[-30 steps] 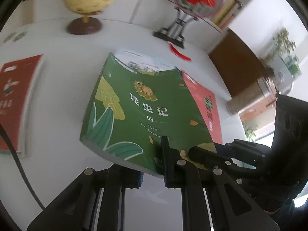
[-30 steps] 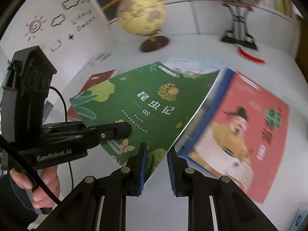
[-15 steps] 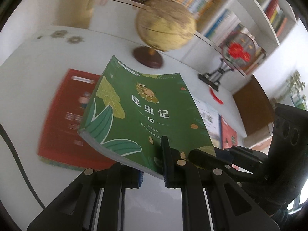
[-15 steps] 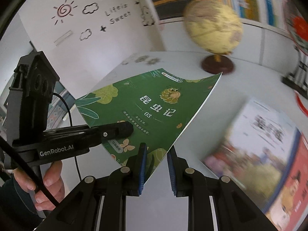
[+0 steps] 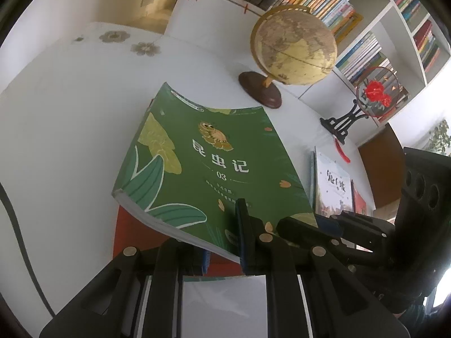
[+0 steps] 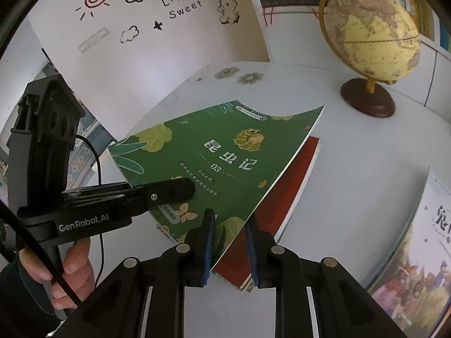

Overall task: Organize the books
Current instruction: 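Lower the green booklet flat onto the red booklet stack, then open both grippers and move back over the remaining pile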

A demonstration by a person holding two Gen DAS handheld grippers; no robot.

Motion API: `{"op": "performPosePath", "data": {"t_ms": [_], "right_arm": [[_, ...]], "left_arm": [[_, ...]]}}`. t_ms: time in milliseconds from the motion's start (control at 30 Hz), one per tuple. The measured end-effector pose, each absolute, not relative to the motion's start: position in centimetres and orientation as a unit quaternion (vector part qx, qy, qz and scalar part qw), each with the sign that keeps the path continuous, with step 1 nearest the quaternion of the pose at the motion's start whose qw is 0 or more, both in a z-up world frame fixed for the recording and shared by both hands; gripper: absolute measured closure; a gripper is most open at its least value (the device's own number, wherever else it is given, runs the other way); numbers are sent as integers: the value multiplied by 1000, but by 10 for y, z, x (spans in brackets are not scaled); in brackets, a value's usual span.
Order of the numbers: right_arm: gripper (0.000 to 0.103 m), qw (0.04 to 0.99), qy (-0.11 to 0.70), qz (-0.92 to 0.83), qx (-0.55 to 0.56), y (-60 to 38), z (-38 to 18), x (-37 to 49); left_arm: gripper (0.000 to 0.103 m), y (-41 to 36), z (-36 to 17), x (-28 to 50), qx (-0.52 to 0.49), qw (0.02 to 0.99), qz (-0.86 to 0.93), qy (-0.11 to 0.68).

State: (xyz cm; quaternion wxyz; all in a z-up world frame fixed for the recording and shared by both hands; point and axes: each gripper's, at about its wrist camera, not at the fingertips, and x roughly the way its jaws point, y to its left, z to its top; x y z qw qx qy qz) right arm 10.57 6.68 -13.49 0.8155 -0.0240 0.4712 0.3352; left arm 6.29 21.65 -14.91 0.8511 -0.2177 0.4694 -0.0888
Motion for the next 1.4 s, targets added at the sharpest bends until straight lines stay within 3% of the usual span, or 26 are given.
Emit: {"op": "performPosePath", "data": {"t_ms": [300,667,1167,1400], "right_arm": [[83,805,500,321,-4,66,-152,116],[83,791,528,310,14,65,-176,122],[83,790,541,287,31,62,-194,129],[83,786,547,282,52,56,-199,130]], "left_arm": [[89,223,-170,59,-233,832,-109,492],[76,238,-194,50,-257,803,-88,530],[75,263,-198,45,-256,803,-41,536],[76,240,-197,50,-246,791,-59,557]]}}
